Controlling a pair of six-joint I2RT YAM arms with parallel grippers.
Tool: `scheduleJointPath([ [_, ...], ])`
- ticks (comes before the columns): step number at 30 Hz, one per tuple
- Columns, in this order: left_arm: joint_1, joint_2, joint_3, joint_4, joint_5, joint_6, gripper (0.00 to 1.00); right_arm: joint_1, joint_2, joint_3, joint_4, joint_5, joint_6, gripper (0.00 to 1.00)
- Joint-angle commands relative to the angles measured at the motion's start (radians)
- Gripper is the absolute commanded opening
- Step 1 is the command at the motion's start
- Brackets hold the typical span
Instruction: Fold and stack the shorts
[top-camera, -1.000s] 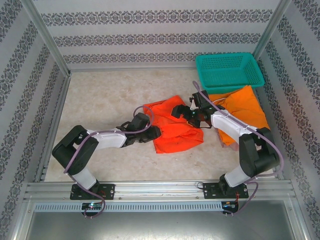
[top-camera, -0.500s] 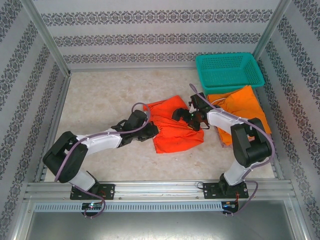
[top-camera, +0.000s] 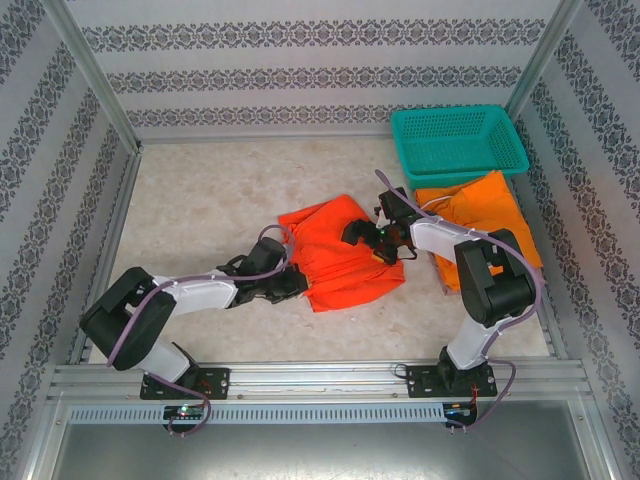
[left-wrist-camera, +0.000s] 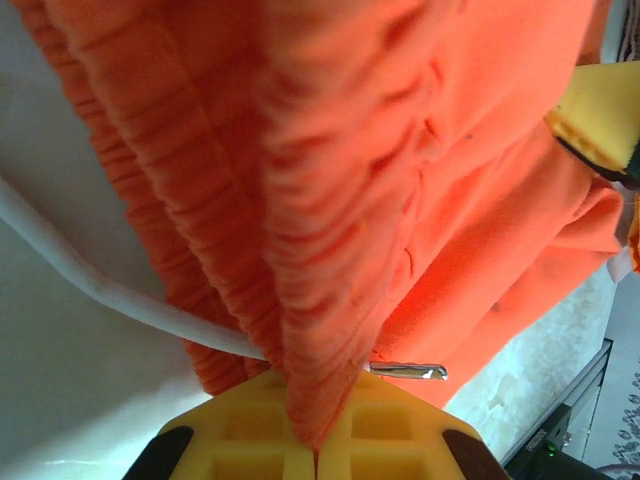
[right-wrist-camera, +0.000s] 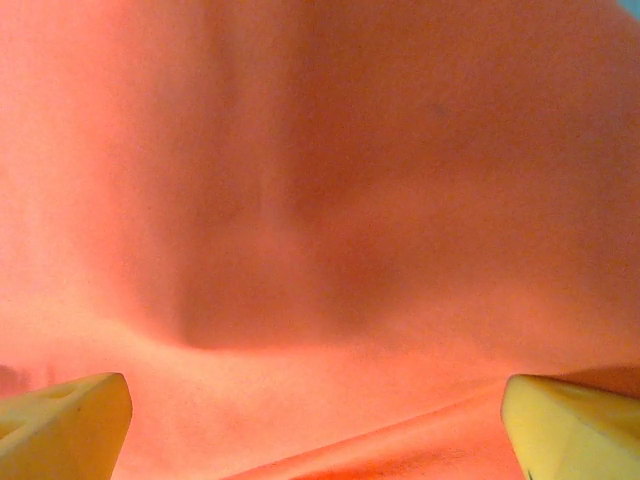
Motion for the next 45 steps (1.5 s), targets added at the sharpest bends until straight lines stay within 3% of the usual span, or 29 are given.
scheduleJointPath([
  [1,0.025,0.030,-0.050,0.011,0.002,-0.023,0.00,-0.016,0.012,-0.015,-0.019,0.042,-0.023,0.98],
  [7,0.034,-0.022,-0.057,-0.025,-0.020,-0.010,0.05,-0.018,-0.030,-0.009,-0.024,-0.003,-0.023,0.97],
  [11,0.042,-0.163,-0.023,-0.089,-0.065,0.001,0.30,-0.008,-0.125,0.005,-0.034,-0.067,-0.019,0.98],
  [13,0.056,-0.240,0.005,-0.129,-0.073,0.004,0.50,-0.001,-0.191,0.014,-0.058,-0.073,-0.024,0.98],
  [17,0.089,-0.334,0.088,-0.200,-0.075,0.023,0.66,0.000,-0.310,0.004,-0.082,-0.070,-0.019,0.98],
  [20,0.107,-0.318,0.151,-0.169,-0.053,0.011,0.75,-0.005,-0.336,-0.012,-0.089,-0.067,-0.022,0.98],
  [27,0.118,-0.083,0.250,0.003,0.006,-0.012,0.80,-0.015,-0.262,-0.069,-0.072,-0.062,-0.031,0.98],
  [33,0.191,0.110,0.185,0.149,-0.037,0.005,0.79,-0.023,-0.197,-0.174,-0.025,-0.051,-0.028,0.98],
  [38,0.253,0.221,0.149,0.176,-0.042,0.053,0.78,-0.021,-0.217,-0.290,0.026,-0.070,0.001,0.98],
  [42,0.277,0.233,0.160,0.144,-0.031,0.106,0.78,0.010,-0.307,-0.354,0.034,-0.091,0.041,0.98],
  [45,0.282,0.147,0.209,0.061,-0.023,0.171,0.79,0.033,-0.401,-0.343,-0.016,-0.090,0.025,0.98],
])
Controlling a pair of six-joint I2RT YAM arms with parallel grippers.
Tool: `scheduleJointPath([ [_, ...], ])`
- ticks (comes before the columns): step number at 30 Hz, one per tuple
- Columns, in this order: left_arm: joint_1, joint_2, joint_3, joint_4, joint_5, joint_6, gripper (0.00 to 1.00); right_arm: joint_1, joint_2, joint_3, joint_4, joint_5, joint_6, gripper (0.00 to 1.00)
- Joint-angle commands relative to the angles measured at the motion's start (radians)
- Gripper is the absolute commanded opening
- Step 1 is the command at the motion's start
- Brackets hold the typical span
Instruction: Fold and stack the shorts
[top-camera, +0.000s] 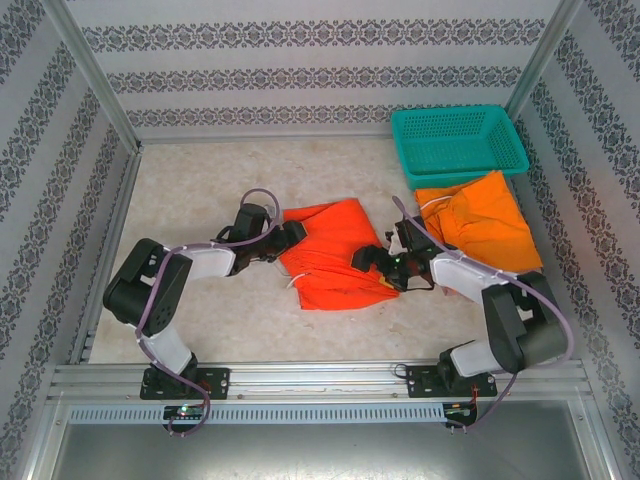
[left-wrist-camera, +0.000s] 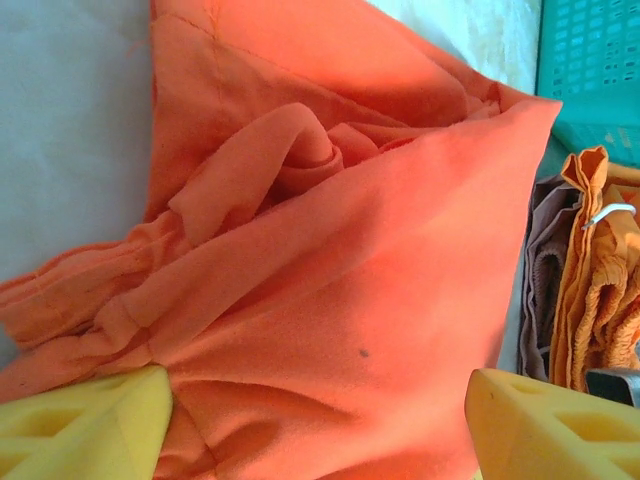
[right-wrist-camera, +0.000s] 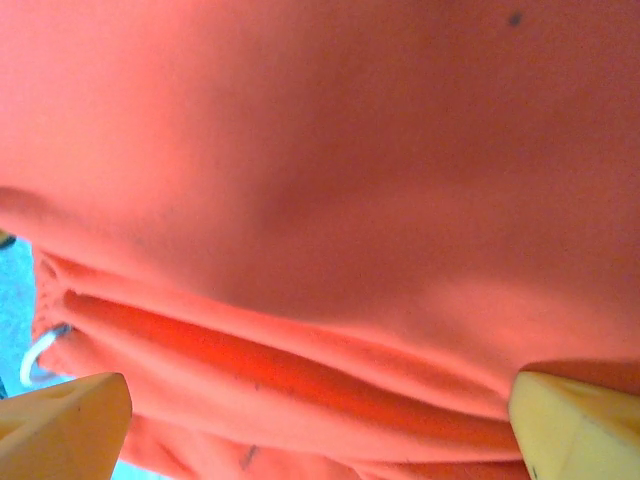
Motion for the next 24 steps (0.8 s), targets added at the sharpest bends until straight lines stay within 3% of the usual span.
scheduleJointPath([
  [1,0.028,-0.081,0.049,-0.141,-0.028,0.119,0.80,0.019,-0.106,0.004,-0.091,0.006,-0.007,0.98],
  [5,0.012,-0.239,0.114,-0.252,0.033,0.141,0.85,-0.008,-0.175,0.166,-0.291,0.135,-0.148,0.98],
  [10,-0.070,-0.326,0.081,-0.283,0.036,0.093,0.81,-0.047,-0.055,0.383,-0.474,0.251,-0.359,0.98],
  [13,-0.106,-0.296,0.023,-0.218,0.034,0.042,0.68,-0.073,0.051,0.462,-0.499,0.222,-0.416,0.97],
  [16,-0.137,-0.220,-0.025,-0.135,0.030,0.011,0.46,-0.092,0.161,0.524,-0.506,0.176,-0.459,0.95],
  [21,-0.149,-0.081,-0.071,-0.093,0.023,0.004,0.27,-0.113,0.316,0.597,-0.516,0.141,-0.509,0.89],
  [24,-0.149,-0.048,-0.106,-0.106,-0.012,0.018,0.24,-0.120,0.399,0.635,-0.522,0.123,-0.536,0.86],
])
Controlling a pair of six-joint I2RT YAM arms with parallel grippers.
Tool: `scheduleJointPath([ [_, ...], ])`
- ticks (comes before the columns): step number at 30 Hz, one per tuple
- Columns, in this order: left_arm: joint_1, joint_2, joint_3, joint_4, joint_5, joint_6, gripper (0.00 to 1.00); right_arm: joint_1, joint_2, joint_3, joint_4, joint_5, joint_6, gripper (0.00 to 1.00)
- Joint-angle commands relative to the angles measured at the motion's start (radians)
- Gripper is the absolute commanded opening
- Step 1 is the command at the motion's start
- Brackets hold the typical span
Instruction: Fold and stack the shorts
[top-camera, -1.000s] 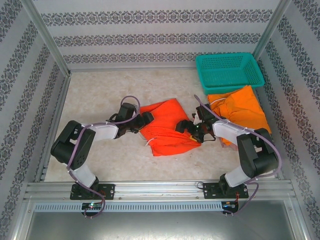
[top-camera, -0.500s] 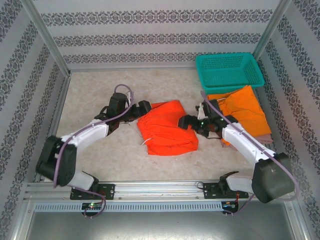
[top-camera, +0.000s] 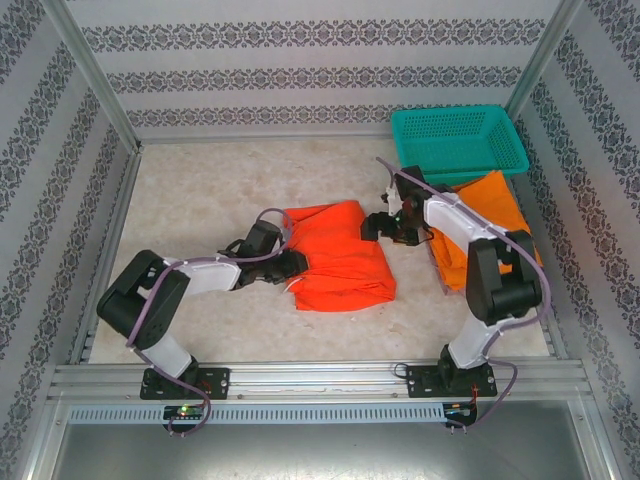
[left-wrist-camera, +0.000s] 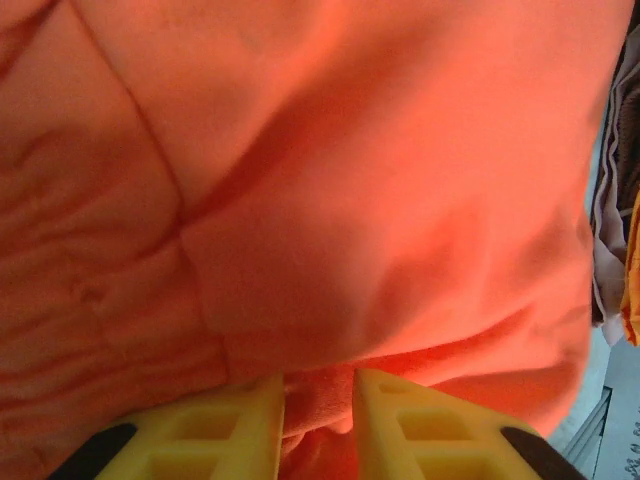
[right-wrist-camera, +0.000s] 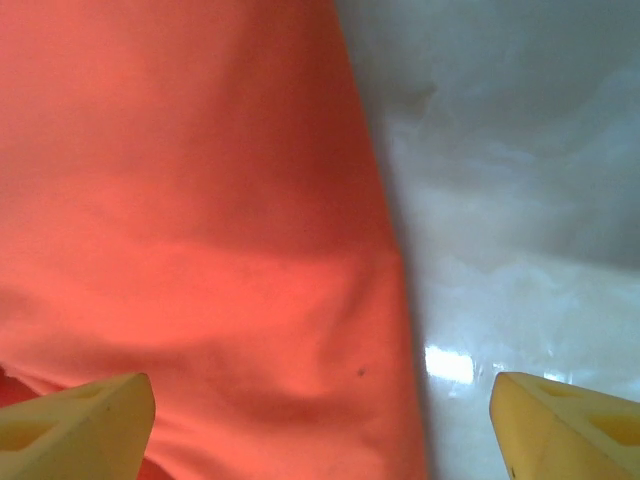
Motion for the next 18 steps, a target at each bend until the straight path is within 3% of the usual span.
scheduleJointPath([
  [1,-0.008,0.016,-0.042,0.018,-0.045,0.004,0.23,-0.014,0.070,0.059,-0.040,-0.042,-0.072,0.86],
  [13,-0.007,0.043,-0.091,0.076,-0.049,-0.015,0.22,0.001,0.177,0.064,0.002,-0.159,-0.063,0.78],
  [18,-0.008,0.045,-0.098,0.097,-0.047,-0.026,0.22,0.039,0.181,0.042,0.030,-0.181,-0.033,0.66],
])
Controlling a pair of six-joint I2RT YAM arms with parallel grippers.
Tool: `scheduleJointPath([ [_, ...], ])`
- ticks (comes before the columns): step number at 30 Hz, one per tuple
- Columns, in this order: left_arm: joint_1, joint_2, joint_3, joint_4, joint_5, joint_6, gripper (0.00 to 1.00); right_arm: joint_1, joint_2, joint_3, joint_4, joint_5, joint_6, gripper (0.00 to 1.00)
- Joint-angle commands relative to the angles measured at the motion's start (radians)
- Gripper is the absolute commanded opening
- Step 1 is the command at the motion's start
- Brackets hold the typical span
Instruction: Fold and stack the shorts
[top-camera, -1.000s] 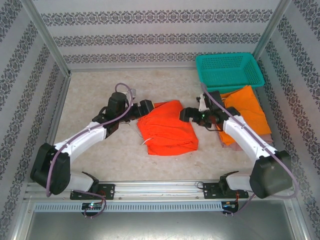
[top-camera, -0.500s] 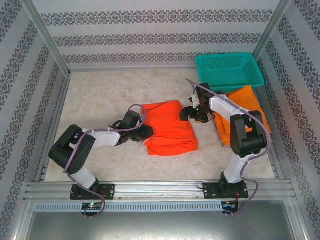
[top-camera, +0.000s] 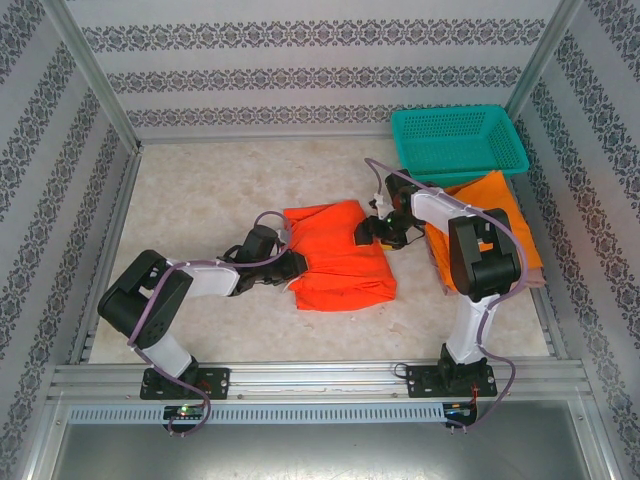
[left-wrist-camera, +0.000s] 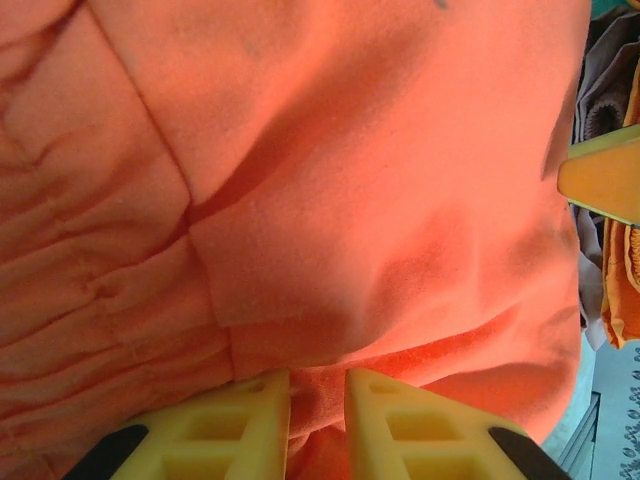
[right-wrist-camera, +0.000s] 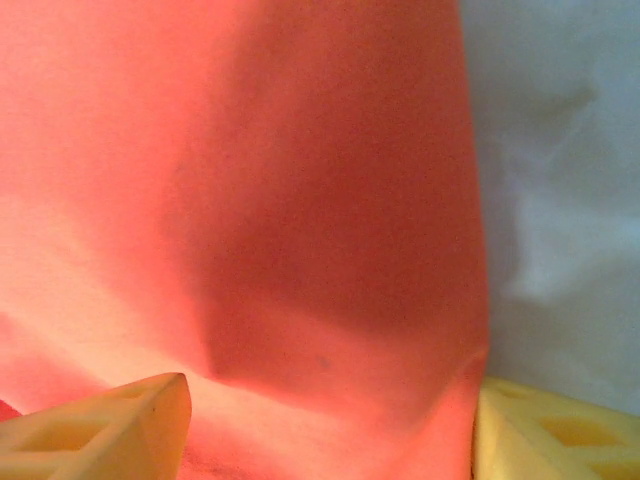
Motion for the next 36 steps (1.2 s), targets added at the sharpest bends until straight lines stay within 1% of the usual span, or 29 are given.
scheduleJointPath([
  [1,-0.007,0.043,-0.037,-0.034,-0.036,-0.020,0.22,0.036,0.022,-0.019,0.018,-0.031,0.019,0.62],
  [5,-0.007,0.024,-0.033,-0.022,-0.037,-0.025,0.22,0.064,0.048,-0.018,0.010,0.020,0.027,0.50],
  [8,-0.008,-0.014,-0.025,-0.030,-0.039,-0.015,0.23,0.076,0.048,-0.027,0.015,0.081,0.042,0.33],
  [10,-0.007,-0.055,-0.020,-0.035,-0.044,-0.001,0.25,0.084,0.030,-0.033,0.016,0.151,0.046,0.22],
  [11,-0.008,-0.076,-0.019,-0.040,-0.050,0.005,0.28,0.089,0.016,-0.035,0.012,0.188,0.044,0.18],
  [15,-0.008,-0.185,-0.013,-0.075,-0.085,0.040,0.51,0.112,-0.083,-0.044,-0.017,0.359,0.026,0.01],
  [17,-0.007,-0.243,-0.011,-0.103,-0.103,0.063,0.61,0.120,-0.145,-0.048,-0.040,0.421,0.022,0.00],
  [19,-0.006,-0.287,-0.007,-0.135,-0.127,0.086,0.74,0.122,-0.203,-0.047,-0.066,0.472,0.017,0.00],
  [21,-0.007,-0.321,-0.003,-0.160,-0.150,0.106,0.83,0.121,-0.257,-0.041,-0.098,0.521,0.007,0.00],
  [23,-0.005,-0.346,0.003,-0.178,-0.161,0.122,0.90,0.124,-0.306,-0.024,-0.144,0.574,-0.009,0.00],
  [27,-0.004,-0.370,0.010,-0.190,-0.169,0.134,1.00,0.122,-0.359,0.026,-0.244,0.670,-0.048,0.00],
  [31,-0.005,-0.376,0.007,-0.183,-0.170,0.130,1.00,0.109,-0.386,0.080,-0.337,0.762,-0.091,0.00],
  [36,-0.005,-0.390,-0.008,-0.172,-0.170,0.128,1.00,0.072,-0.423,0.146,-0.418,0.802,-0.124,0.00],
])
